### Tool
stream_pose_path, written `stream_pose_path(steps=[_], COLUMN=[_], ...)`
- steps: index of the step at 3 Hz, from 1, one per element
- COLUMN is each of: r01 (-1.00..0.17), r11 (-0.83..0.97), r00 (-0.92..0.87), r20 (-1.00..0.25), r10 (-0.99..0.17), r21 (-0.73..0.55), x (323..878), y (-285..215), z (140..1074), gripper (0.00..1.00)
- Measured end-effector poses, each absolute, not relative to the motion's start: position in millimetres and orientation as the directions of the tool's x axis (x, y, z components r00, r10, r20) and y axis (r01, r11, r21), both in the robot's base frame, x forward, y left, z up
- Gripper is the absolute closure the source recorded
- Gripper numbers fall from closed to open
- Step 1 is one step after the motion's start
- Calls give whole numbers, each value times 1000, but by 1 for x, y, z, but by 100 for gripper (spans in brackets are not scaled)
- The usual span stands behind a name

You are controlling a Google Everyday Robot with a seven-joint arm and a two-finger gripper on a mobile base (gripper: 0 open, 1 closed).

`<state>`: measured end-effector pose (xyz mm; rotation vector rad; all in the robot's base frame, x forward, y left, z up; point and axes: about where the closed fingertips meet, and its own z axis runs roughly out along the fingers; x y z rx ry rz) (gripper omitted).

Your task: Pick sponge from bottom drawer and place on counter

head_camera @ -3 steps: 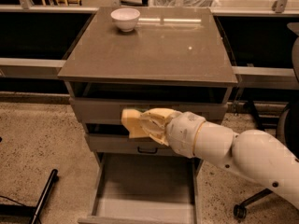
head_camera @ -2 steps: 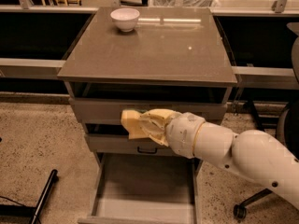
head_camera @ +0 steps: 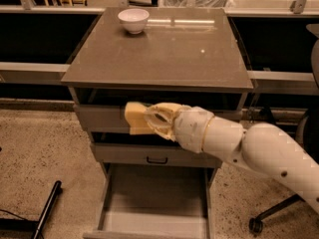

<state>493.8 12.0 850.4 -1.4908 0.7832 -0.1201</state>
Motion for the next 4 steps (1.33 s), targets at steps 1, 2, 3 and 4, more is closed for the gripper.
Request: stream_pose_path(steps=[1, 2, 3, 4], r01=[-383, -337, -313, -352], r11=[212, 322, 450, 543], r00=[760, 780, 760, 660], r20=[-437, -454, -505, -613], r10=[-482, -430, -409, -433], r21=[-899, -885, -836, -763], x=[541, 586, 622, 650], y=[9, 3, -14, -32], z=[877, 918, 957, 965], gripper=[100, 100, 100, 100])
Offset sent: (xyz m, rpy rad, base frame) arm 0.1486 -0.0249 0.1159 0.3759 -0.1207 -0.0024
